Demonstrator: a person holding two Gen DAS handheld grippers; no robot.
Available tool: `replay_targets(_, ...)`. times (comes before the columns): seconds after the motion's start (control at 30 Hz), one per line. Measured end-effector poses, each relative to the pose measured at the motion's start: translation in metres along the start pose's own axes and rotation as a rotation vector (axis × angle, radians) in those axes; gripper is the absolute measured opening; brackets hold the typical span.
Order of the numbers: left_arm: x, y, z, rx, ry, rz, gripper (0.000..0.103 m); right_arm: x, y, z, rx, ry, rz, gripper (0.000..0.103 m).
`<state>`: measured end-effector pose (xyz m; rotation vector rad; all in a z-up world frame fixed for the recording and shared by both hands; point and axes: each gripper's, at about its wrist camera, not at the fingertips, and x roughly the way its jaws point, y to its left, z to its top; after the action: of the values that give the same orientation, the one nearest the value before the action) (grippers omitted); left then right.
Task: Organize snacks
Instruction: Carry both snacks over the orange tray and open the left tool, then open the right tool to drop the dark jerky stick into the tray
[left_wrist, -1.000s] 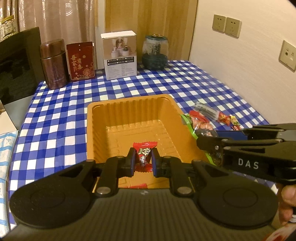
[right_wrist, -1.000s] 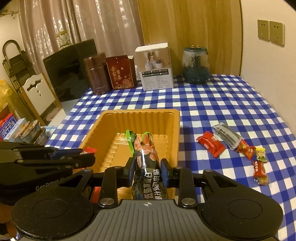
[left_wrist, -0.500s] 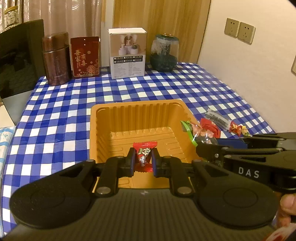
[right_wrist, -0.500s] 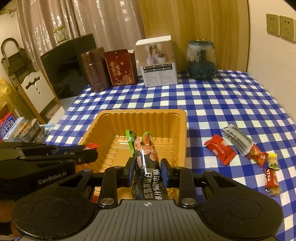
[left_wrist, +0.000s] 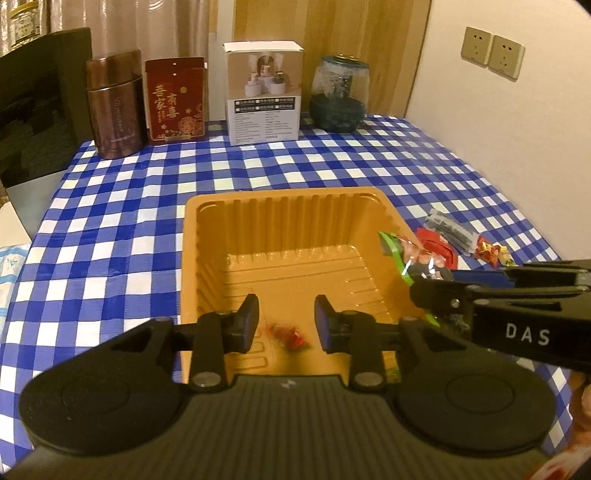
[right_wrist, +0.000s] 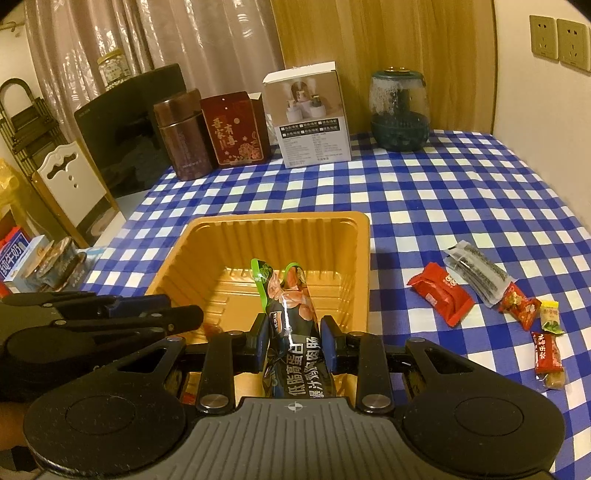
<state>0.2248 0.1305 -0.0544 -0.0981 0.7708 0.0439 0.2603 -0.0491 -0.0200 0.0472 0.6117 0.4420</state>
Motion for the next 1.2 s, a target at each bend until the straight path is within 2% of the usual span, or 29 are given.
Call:
replay_targets(0.3, -0.009, 0.006, 0.001, -0.013, -0.014, 0.023, 0.029, 0.002, 0.000, -0.004, 0.022, 0.013, 0.016, 0.030)
replay_targets(0.73, -0.008, 0.003, -0.001, -0.005, -0.003, 0.015, 0.029, 0.004, -0.001, -0.005, 0.077, 0.015, 0.047, 0.031)
replay_targets(0.77, -0.008, 0.003, -0.001, -0.004, -0.003, 0.014, 0.029, 0.004, -0.003, -0.004, 0.095, 0.011, 0.054, 0.035)
replay_targets(0.8, -0.008, 0.003, -0.001, -0.004, -0.003, 0.014, 0.029, 0.003, -0.005, -0.004, 0.112, 0.005, 0.061, 0.054)
replay_targets(0.87, -0.007, 0.003, -0.001, -0.004, -0.003, 0.013, 0.029, -0.001, -0.008, -0.003, 0.135, -0.024, 0.071, 0.070)
replay_targets(1.2, -0.007, 0.002, -0.001, -0.001, -0.003, 0.005, 0.029, -0.011, -0.013, 0.002, 0.130, -0.075, 0.025, 0.070)
